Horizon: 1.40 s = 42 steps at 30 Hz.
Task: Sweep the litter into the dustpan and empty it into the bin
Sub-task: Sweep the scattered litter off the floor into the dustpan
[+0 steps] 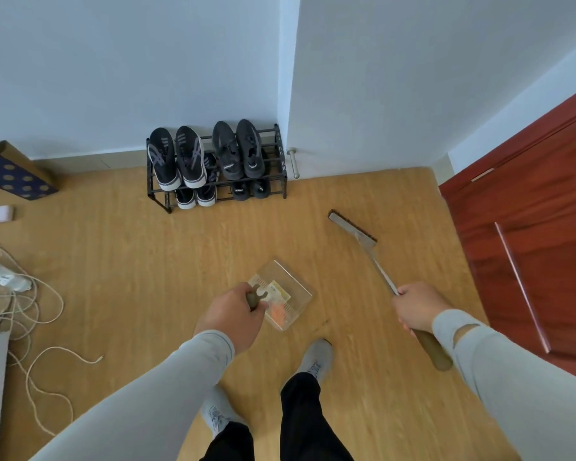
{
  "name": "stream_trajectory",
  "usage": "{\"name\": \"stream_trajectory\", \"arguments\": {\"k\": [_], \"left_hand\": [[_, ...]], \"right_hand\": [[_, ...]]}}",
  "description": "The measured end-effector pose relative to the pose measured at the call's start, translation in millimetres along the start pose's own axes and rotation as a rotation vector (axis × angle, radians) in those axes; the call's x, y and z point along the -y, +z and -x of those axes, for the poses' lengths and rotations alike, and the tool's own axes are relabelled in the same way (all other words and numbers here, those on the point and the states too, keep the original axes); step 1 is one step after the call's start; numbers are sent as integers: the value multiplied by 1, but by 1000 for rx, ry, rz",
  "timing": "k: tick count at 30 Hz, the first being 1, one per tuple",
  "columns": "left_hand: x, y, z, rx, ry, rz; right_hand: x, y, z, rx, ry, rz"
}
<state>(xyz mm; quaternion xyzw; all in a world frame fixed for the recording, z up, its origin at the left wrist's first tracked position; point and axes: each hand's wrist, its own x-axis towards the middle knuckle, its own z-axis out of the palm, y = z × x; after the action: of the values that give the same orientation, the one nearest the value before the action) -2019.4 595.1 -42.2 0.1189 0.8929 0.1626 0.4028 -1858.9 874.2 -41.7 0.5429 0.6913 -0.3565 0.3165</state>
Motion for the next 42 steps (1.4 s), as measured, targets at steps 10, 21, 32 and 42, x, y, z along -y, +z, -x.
{"name": "stream_trajectory", "arguments": {"k": [10, 21, 32, 42], "left_hand": [[-22, 17, -6, -5, -15, -52], [-19, 13, -6, -8, -26, -66], [-20, 10, -8, -2, -17, -63], [-15, 9, -2, -34, -31, -97]], "right_hand": [[-31, 28, 34, 357, -37, 0], [-19, -23, 15, 122, -26, -16], [-16, -8, 33, 413, 52, -67], [-5, -6, 21, 187, -122, 213]]}}
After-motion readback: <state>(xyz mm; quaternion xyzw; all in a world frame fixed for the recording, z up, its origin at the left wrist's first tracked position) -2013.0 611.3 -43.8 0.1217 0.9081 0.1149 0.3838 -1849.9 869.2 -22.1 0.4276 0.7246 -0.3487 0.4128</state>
